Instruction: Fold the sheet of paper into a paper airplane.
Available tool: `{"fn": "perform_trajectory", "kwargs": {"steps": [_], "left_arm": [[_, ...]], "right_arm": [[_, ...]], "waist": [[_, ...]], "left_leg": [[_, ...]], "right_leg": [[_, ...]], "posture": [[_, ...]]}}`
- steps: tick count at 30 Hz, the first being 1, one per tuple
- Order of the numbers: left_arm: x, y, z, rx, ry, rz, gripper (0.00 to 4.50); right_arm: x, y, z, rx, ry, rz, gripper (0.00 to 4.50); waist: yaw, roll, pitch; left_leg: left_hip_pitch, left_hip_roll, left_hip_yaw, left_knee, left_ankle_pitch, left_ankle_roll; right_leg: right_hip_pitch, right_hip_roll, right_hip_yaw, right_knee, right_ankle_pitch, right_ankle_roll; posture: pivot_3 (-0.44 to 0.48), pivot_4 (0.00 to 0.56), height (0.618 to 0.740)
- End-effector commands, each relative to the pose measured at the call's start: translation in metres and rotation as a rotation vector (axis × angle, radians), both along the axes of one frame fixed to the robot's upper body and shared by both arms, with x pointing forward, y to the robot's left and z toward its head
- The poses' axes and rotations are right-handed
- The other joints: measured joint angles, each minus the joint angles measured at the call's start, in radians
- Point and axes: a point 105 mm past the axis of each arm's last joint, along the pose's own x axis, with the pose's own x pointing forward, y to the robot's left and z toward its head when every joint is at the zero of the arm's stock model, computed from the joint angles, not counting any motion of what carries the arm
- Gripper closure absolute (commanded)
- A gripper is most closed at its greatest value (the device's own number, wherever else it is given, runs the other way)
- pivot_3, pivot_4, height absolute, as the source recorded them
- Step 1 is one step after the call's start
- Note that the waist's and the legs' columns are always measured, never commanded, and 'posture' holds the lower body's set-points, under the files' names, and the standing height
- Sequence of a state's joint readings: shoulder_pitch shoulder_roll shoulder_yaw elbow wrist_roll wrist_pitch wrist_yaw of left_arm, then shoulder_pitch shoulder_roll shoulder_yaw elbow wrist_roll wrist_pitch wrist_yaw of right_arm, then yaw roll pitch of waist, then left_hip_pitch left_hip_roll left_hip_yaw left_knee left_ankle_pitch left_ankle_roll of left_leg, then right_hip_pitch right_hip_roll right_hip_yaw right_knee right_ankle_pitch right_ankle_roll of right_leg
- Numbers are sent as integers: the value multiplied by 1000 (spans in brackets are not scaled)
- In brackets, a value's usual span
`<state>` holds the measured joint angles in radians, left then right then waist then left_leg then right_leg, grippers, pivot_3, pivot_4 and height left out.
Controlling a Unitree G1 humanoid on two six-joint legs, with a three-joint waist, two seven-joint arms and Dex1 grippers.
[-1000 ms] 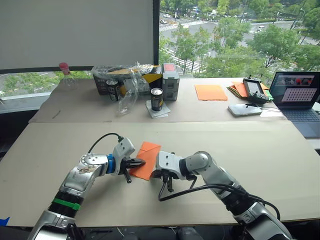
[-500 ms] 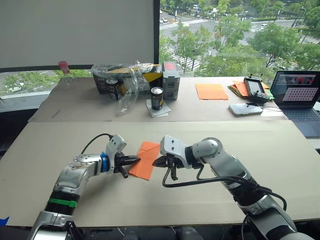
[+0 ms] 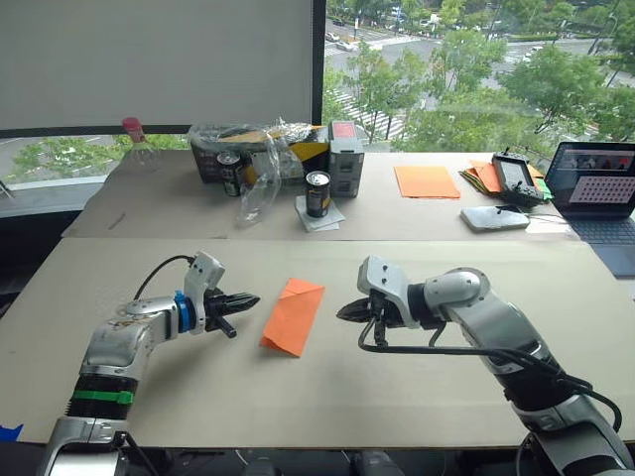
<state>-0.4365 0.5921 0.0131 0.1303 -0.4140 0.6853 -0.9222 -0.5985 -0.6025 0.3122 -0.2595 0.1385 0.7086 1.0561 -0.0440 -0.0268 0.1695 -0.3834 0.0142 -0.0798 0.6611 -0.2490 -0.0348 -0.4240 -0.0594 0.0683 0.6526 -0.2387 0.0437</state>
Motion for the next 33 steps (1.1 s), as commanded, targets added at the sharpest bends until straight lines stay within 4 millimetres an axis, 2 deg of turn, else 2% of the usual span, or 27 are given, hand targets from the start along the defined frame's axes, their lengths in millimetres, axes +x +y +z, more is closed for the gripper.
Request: {"fn": "perform_trajectory", "kwargs": {"steps": [1, 4, 7, 10, 14, 21, 26, 29, 33], "left_arm": [[5, -9, 5, 0, -36, -38, 4500], [7, -20, 9, -34, -32, -77, 4500], [2, -45, 23, -151, -26, -185, 4500], [-1, -54, 27, -169, -25, -227, 4500], [-5, -89, 16, -171, 20, -325, 4500], [-8, -123, -9, -103, 68, -405, 4500], [-9, -126, -28, -32, 104, -410, 4500], [-7, -118, -36, 9, 109, -396, 4500], [-5, -110, -35, 15, 93, -376, 4500]], "right_arm": [[1, -10, 13, 19, -49, -50, 4474], [1, -18, 11, 10, -50, -91, 4474], [3, -28, 9, 2, -56, -143, 4474], [4, -31, 9, 2, -58, -161, 4474], [12, -54, 21, -18, -130, -288, 4474], [19, -89, 40, -36, -215, -474, 4474], [22, -102, 50, 24, -239, -594, 4474], [21, -99, 46, 73, -211, -627, 4474], [21, -88, 38, 201, -133, -684, 4474]], "waist": [[1, 0, 0], [2, 0, 0], [4, 0, 0], [0, 0, 0], [4, 0, 0], [4, 0, 0], [4, 0, 0], [3, 0, 0], [-1, 0, 0]], "left_leg": [[0, 0, 0, 0, 0, 0], [-1, 0, 0, 0, 0, 0], [-1, 0, 0, 0, 0, 0], [-1, 0, 0, 0, 0, 0], [-1, 0, 0, 0, 0, 0], [-2, -1, 0, 1, 0, 0], [-1, -1, 0, 1, 0, 0], [0, -1, 0, 1, 0, 0], [0, 0, 0, 1, 0, 0]], "right_leg": [[0, 0, 0, 0, 0, 0], [0, 0, 0, -1, 0, 0], [0, 0, 0, -1, 0, 0], [1, 0, 0, -3, 0, 0], [1, 0, 0, -3, 0, 0], [1, 0, 0, -4, 1, 0], [2, 0, 0, -4, 1, 0], [3, 0, 0, -4, 1, 0], [3, 0, 0, -3, 1, 0]], "posture": [[0, 150, 730], [0, 150, 730], [0, 150, 730], [0, 150, 730], [0, 150, 730], [0, 150, 730], [0, 150, 730], [0, 150, 730], [0, 150, 730]]}}
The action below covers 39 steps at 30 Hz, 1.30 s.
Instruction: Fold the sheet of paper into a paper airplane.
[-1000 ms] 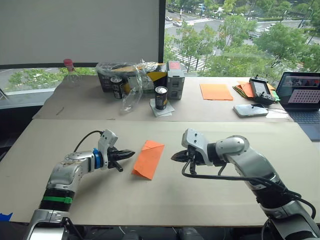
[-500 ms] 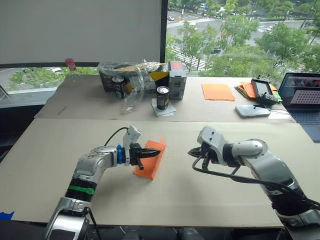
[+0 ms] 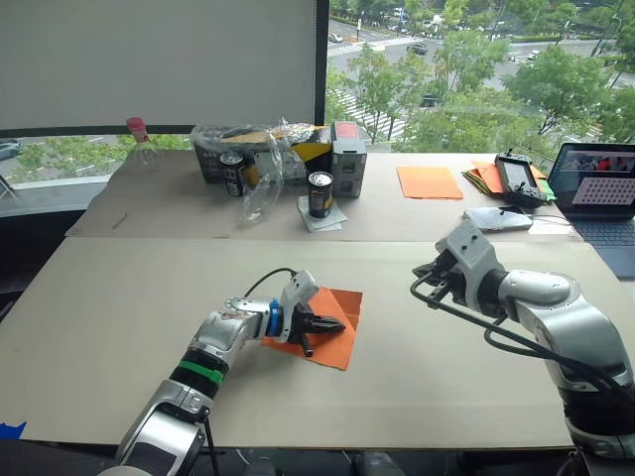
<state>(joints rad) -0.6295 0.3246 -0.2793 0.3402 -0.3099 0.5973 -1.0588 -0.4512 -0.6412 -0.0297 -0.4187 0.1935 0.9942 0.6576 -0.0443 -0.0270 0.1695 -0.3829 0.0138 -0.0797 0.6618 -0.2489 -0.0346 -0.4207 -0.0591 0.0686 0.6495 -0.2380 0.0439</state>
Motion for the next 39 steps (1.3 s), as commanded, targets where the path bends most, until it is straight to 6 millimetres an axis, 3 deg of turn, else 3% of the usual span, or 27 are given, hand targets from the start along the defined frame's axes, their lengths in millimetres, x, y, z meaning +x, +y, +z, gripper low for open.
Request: {"fn": "perform_trajectory", "kwargs": {"steps": [1, 3, 9, 15, 18, 25, 32, 39], "left_arm": [[5, 17, -7, 49, -12, 52, 4500], [8, 23, -2, 37, -36, 73, 4500], [17, 39, 6, 35, -94, 135, 4500], [8, 32, 2, 33, -92, 108, 4500], [7, 32, 1, 32, -92, 110, 4500], [10, 41, 10, 29, -114, 141, 4500], [1, 65, 61, -52, -200, 134, 4500], [-12, 65, 67, -42, -208, 96, 4500]], "right_arm": [[-3, 10, 4, 120, -15, -36, 4474], [-4, 25, -7, 219, 37, -30, 4208], [-4, 60, -44, 358, 159, -59, 2271], [2, 70, -63, 407, 216, -94, 2271], [5, 76, -62, 445, 220, -84, 2271], [4, 84, -53, 441, 184, 9, 4491], [6, 86, -45, 258, 99, 213, 4491], [9, 88, -39, 77, 67, 481, 4491]], "waist": [[-1, 0, 0], [-2, 0, 0], [0, 0, 0], [4, 1, 0], [3, 1, 0], [1, 1, 0], [-6, 1, 0], [-2, 1, 0]], "left_leg": [[0, 0, 0, 0, 0, 0], [0, 0, 0, 0, 0, 0], [0, 0, 0, 0, 0, 0], [-1, 0, 0, 0, 0, 0], [-1, 0, 0, 0, 0, 0], [-1, 0, 0, 0, 0, 0], [-1, 0, 0, 0, 0, 0], [-1, 0, 0, 0, 0, 0]], "right_leg": [[0, 0, 0, 1, 0, 0], [0, 0, 0, 1, 0, 0], [-1, 0, 0, 1, 0, 0], [-1, 0, 0, 0, 0, 0], [-1, 0, 0, 0, 0, 0], [-1, 0, 0, 1, 0, 0], [-2, 0, 0, 1, 0, 0], [-1, 0, 0, -1, 0, 0]], "posture": [[0, 150, 730], [0, 150, 730], [0, 150, 730], [0, 150, 730], [0, 150, 730], [0, 150, 730], [0, 150, 730], [0, 150, 730]]}}
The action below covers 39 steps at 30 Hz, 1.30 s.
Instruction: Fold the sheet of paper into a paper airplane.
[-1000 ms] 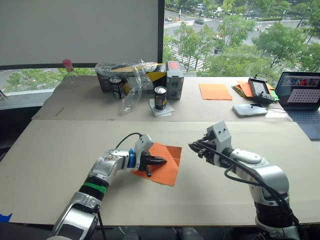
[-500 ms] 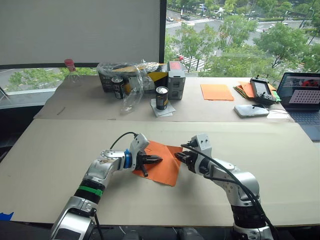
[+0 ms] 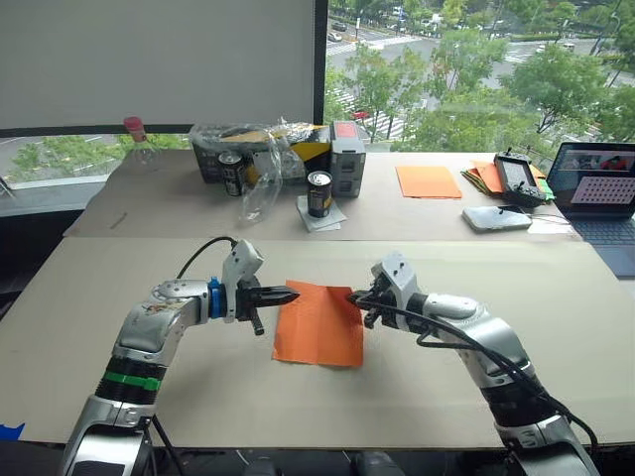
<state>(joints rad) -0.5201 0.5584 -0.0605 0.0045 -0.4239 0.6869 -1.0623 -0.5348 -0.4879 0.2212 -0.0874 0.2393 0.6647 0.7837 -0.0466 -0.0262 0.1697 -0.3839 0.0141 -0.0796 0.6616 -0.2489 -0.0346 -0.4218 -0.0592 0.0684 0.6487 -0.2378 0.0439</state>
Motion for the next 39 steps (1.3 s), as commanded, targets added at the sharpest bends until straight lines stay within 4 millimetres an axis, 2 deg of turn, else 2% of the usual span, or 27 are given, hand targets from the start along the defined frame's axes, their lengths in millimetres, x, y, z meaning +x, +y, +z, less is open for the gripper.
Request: {"fn": "perform_trajectory", "kwargs": {"steps": [1, 4, 9, 14, 17, 21, 31, 35, 39], "left_arm": [[-7, -7, 3, -3, -16, -32, 4500], [-9, -8, -7, 29, -11, -25, 4500], [-14, -8, -29, 102, 9, -23, 4500], [-11, 6, -53, 164, 59, 35, 4500], [-8, 4, -57, 129, 83, 49, 4500], [-6, 3, -74, 155, 103, 65, 4500], [-4, 1, -75, 147, 109, 62, 4500], [-1, -2, -70, 125, 96, 62, 4500], [4, -10, -53, 28, 98, 82, 4500]], "right_arm": [[1, 10, 9, -39, -67, 136, 4491], [2, 16, 9, -70, -104, 194, 4491], [6, 13, 6, -127, -133, 164, 4491], [-1, 17, 5, -161, -178, 171, 4491], [-6, 21, 0, -225, -229, 203, 4491], [-13, 27, -6, -289, -283, 239, 4491], [-22, 31, -15, -368, -383, 242, 4491], [-20, 31, -19, -435, -461, 258, 4491], [-22, 30, -32, -509, -494, 301, 4491]], "waist": [[0, 0, 0], [0, 0, 0], [1, 0, 0], [2, 0, 0], [2, 0, 0], [4, 0, 0], [4, 0, 0], [4, 0, 0], [5, 0, 0]], "left_leg": [[0, 0, 0, 0, 0, 0], [0, 0, 0, 0, 0, 0], [0, 0, 0, 0, 0, 0], [0, 0, 0, 0, 0, 0], [0, 0, 0, 0, 0, 0], [1, 0, 0, 0, 0, 0], [2, 0, 0, 0, 0, 0], [3, 0, 0, 0, 0, 0], [3, 0, 0, 0, 0, 0]], "right_leg": [[0, 0, 0, 0, 0, 0], [0, 0, 0, 0, 0, 0], [-1, 0, 0, 0, 0, 0], [-1, 0, 0, 1, 0, 0], [-1, 0, 0, 1, 0, 0], [0, 0, 0, 1, 0, 0], [1, 0, 0, 2, 0, 0], [2, 0, 0, 2, 0, 0], [1, 0, 0, 2, 0, 0]], "posture": [[0, 150, 730], [0, 150, 730], [0, 150, 730], [0, 150, 730], [0, 150, 730], [0, 150, 730], [0, 150, 730], [0, 150, 730], [0, 150, 730]]}}
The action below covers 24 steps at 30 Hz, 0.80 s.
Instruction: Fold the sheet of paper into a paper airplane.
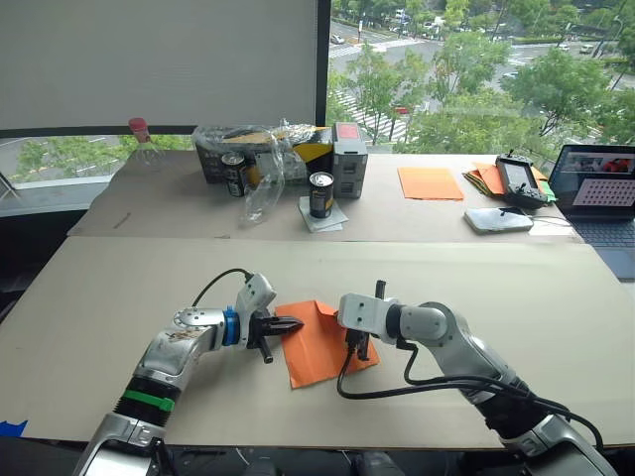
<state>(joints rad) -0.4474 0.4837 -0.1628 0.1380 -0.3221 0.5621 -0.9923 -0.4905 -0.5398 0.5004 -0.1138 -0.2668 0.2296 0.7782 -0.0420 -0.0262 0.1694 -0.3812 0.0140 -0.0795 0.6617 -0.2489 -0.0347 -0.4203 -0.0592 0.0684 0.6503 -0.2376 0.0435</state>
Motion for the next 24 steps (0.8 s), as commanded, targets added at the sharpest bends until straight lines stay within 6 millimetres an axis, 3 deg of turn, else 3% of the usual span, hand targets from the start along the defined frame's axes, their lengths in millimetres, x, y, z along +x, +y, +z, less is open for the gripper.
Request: {"fn": "perform_trajectory", "kwargs": {"steps": [1, 7, 12, 17, 21, 24], "left_arm": [[5, -3, 11, -68, 12, 38, 4500], [22, -14, 32, -149, -6, 100, 4500], [27, -40, 35, -143, -29, 65, 4500], [28, -52, 7, 42, -65, 21, 4500], [23, -47, -15, 195, -112, -31, 4500], [22, -45, -19, 194, -101, -35, 4500]], "right_arm": [[-3, 1, -4, -34, -42, 39, 4491], [-4, 0, -12, -63, -35, 45, 4491], [-4, 2, -13, -58, -28, 45, 4491], [-3, 0, -15, -56, -18, 29, 4491], [-2, -5, -13, -48, -20, 2, 4491], [-3, -6, -11, -10, 13, -23, 4491]], "waist": [[0, 0, 0], [0, 0, 0], [-3, 0, 0], [-4, 0, 0], [-1, -1, -1], [0, 0, -2]], "left_leg": [[0, 0, 0, 0, 0, 0], [-1, 0, 0, 0, 0, 0], [0, 0, 0, 0, 0, 0], [0, 0, 0, 0, 0, 0], [1, 0, 0, 0, 0, 0], [3, 0, 0, 0, 0, 0]], "right_leg": [[0, 0, 0, 0, 0, 0], [0, 0, 0, 0, 0, 0], [0, 0, 0, 0, 0, 0], [0, 0, 0, 0, 0, 0], [2, 0, 0, -1, 0, 0], [4, 0, 0, -1, 0, 0]], "posture": [[0, 150, 730], [0, 150, 730], [0, 150, 730], [0, 150, 730], [0, 150, 730], [0, 150, 730]]}}
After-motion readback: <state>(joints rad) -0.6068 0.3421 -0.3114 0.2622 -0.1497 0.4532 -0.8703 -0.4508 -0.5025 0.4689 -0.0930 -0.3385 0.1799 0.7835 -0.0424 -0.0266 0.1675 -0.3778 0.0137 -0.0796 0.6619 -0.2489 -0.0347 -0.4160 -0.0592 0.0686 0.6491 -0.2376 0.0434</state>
